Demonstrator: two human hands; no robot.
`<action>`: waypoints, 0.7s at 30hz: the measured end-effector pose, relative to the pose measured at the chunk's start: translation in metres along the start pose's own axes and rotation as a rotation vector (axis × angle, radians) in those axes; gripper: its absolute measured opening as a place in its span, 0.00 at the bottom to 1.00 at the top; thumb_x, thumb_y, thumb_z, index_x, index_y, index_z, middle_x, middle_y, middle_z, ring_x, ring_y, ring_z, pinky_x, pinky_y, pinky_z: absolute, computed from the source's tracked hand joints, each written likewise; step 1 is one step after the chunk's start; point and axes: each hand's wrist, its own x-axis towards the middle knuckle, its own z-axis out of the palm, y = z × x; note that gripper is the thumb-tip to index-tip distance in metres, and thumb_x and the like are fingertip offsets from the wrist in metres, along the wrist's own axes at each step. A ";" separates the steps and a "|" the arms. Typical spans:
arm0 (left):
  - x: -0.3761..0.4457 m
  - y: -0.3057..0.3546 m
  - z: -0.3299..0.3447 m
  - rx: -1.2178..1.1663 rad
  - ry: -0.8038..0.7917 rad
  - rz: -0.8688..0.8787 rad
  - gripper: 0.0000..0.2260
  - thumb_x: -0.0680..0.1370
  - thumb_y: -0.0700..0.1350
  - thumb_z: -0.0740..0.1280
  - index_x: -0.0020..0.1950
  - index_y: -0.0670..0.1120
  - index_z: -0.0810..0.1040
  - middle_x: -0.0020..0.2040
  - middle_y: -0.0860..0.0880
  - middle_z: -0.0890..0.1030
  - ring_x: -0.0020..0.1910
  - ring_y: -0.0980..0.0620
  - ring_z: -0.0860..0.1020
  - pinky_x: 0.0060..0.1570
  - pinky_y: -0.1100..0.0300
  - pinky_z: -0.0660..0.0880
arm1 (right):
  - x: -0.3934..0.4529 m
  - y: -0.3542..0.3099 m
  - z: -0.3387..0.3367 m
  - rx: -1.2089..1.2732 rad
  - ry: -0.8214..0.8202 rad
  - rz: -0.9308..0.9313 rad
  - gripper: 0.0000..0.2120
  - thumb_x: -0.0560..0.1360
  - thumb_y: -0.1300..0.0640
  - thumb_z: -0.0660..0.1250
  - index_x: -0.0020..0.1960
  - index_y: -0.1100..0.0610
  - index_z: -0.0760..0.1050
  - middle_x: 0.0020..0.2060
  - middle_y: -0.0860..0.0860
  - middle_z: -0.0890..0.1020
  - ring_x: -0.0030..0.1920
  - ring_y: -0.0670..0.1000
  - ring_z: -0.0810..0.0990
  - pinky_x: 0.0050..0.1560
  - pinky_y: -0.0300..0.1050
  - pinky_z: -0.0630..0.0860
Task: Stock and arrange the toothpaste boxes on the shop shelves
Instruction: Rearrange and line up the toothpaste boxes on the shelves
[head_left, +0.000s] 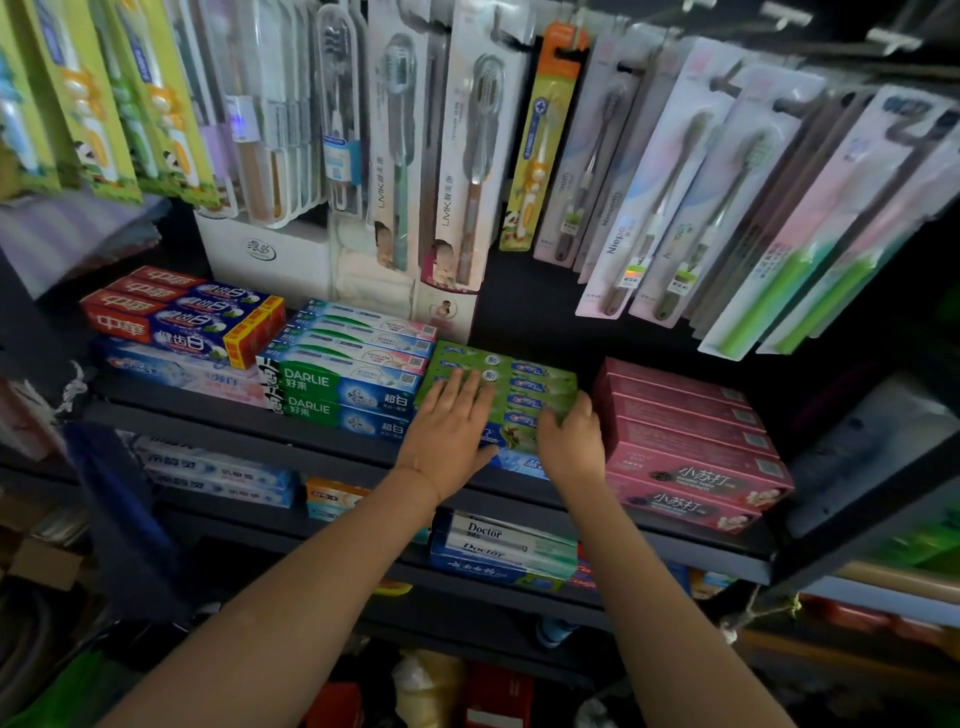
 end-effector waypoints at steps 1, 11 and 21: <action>0.001 0.000 0.000 0.005 0.001 0.001 0.35 0.78 0.59 0.65 0.79 0.43 0.59 0.79 0.41 0.60 0.79 0.41 0.55 0.77 0.48 0.47 | 0.001 0.001 0.000 0.030 0.008 0.008 0.25 0.81 0.54 0.60 0.74 0.63 0.60 0.66 0.62 0.72 0.62 0.64 0.74 0.53 0.48 0.70; -0.005 0.000 -0.009 0.074 -0.025 0.004 0.40 0.79 0.62 0.59 0.81 0.41 0.47 0.81 0.40 0.44 0.80 0.42 0.41 0.78 0.46 0.40 | -0.009 -0.013 0.000 -0.220 0.097 -0.347 0.30 0.81 0.57 0.61 0.77 0.67 0.54 0.75 0.64 0.61 0.75 0.62 0.61 0.74 0.56 0.61; -0.043 -0.096 -0.046 0.026 0.156 -0.196 0.40 0.72 0.52 0.73 0.79 0.44 0.59 0.80 0.41 0.56 0.80 0.40 0.49 0.77 0.42 0.45 | -0.023 -0.066 0.053 -0.291 0.061 -0.743 0.13 0.73 0.64 0.67 0.57 0.61 0.80 0.54 0.56 0.81 0.57 0.60 0.78 0.63 0.58 0.68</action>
